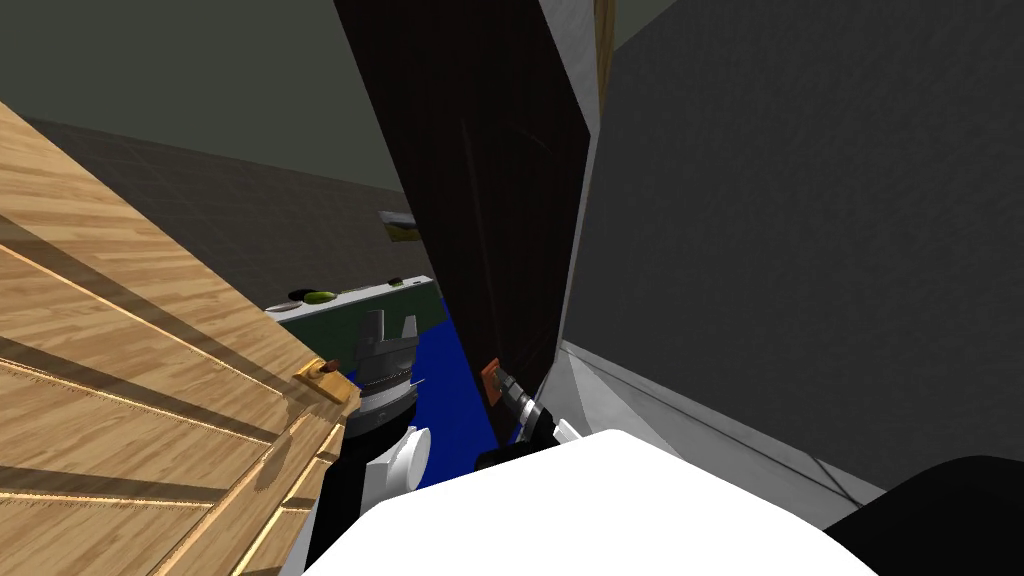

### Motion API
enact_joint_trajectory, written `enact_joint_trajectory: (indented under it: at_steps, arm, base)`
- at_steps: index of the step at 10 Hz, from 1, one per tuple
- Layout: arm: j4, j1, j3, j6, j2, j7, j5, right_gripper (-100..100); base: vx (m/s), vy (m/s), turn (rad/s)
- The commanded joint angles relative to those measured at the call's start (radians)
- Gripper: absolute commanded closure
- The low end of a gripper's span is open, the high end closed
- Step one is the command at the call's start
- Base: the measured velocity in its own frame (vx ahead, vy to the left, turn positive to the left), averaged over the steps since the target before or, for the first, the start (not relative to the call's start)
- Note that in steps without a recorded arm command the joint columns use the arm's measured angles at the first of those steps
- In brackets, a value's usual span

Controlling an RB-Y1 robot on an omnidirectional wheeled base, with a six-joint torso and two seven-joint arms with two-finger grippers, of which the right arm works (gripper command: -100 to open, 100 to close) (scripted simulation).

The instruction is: Push the door open

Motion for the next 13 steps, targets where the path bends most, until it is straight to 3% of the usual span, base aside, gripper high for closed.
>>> enact_joint_trajectory:
  at_steps: [1,6,13]
  arm:
    - [-0.001,0.001,0.0,0.0,-0.001,-0.001,0.0,100]
    - [-0.001,0.001,0.0,0.0,-0.001,-0.001,0.0,100]
    - [0.044,-0.034,-0.082,0.013,0.032,0.035,-0.023,100]
  base:
    - [-0.005,-0.005,-0.018]
    - [-0.012,-0.01,0.0]
    - [0.1,0.151,-0.055]
